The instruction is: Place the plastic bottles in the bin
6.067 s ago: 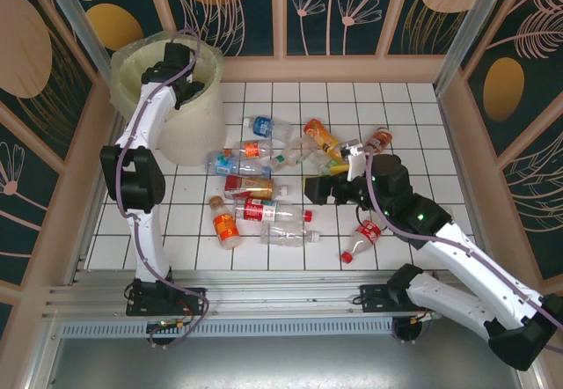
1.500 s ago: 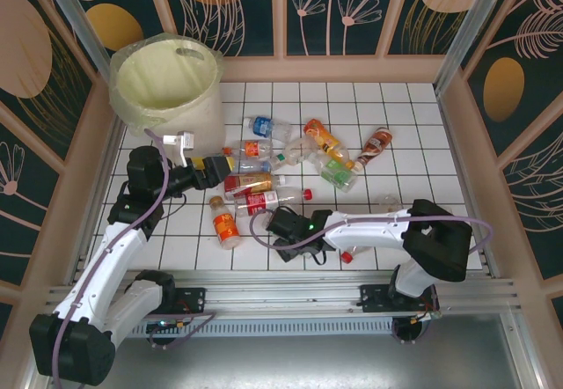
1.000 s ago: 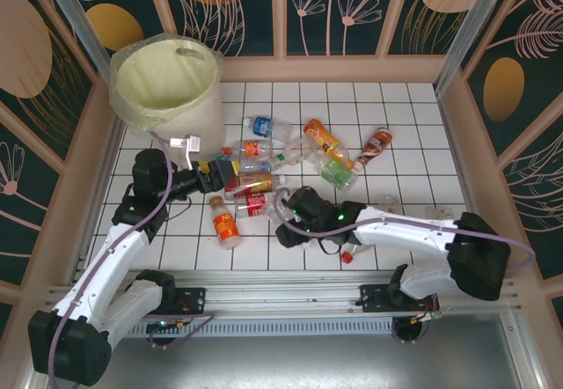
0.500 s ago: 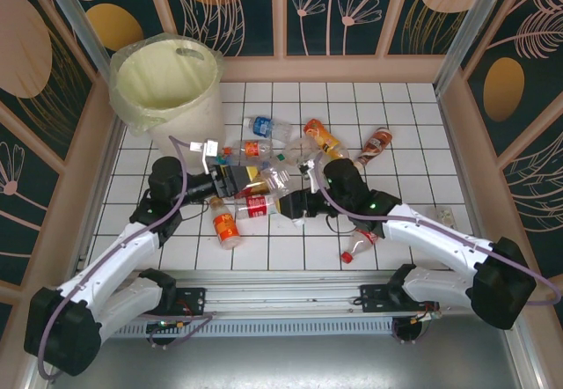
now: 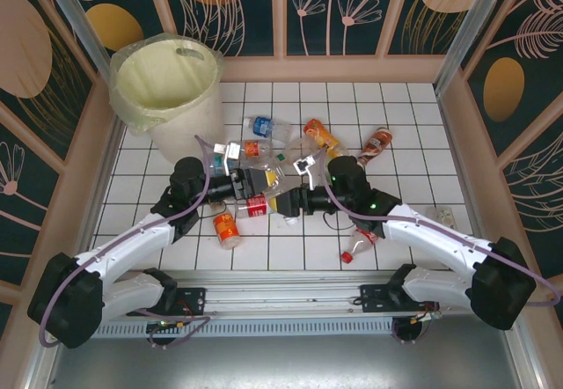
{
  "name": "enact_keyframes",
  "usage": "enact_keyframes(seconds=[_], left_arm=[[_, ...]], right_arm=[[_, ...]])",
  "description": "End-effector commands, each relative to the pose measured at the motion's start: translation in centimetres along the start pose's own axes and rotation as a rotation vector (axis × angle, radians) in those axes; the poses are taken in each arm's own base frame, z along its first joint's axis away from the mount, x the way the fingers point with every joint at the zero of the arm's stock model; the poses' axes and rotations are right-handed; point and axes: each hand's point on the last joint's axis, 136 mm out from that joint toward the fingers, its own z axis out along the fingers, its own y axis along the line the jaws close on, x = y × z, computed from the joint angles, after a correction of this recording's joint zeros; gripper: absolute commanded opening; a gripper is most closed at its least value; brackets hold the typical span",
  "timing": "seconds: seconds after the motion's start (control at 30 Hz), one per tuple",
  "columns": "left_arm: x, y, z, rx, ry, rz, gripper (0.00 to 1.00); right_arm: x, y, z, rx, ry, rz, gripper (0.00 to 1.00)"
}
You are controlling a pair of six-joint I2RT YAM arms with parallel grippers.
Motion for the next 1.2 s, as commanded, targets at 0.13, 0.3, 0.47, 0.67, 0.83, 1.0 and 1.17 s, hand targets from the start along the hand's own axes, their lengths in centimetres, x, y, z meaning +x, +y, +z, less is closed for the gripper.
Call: enact_keyframes(seconds=[0.13,0.3,0.47,0.67,0.83,1.0,1.17], left_arm=[[-1.3,-2.4,0.2,0.098,-0.046,0.022,0.78],[-1.4,-2.3,0.1,0.089,-0.052,0.021,0.64],[-1.3,-2.3,0.1,0.09,-0.053,0.021,0.55],[-1.6,-2.6,0.0,0.092,-0.064,0.034,0.51],[-2.0,-2.1,0.0,0.035,-0.071,0.054,0.51],[-3.5,-1.7,-0.1,-0.081,-0.082,0.115,0.52],[-6.8,-2.1,-0.8,-0.268,-0.106,0.239,0.52]], right_arm=[[0.0,-0.1,0.1,-0.043,-0.019,0.001,0.64],[0.1,-0.4,0.1,-0.042,-0.02,0.008,0.63],[0.2,-0.4,0.1,-0.042,-0.017,0.01,0.64],[0.1,-0.2,0.0,-0.051,-0.023,0.001,0.73],[0.0,0.1,-0.5,-0.056,-0.041,-0.016,0.93],[0.2,-0.2,-1.9,-0.023,-0.061,-0.029,0.99],[-0.4,-0.3,-4.3,0.051,-0.117,-0.06,0.99]])
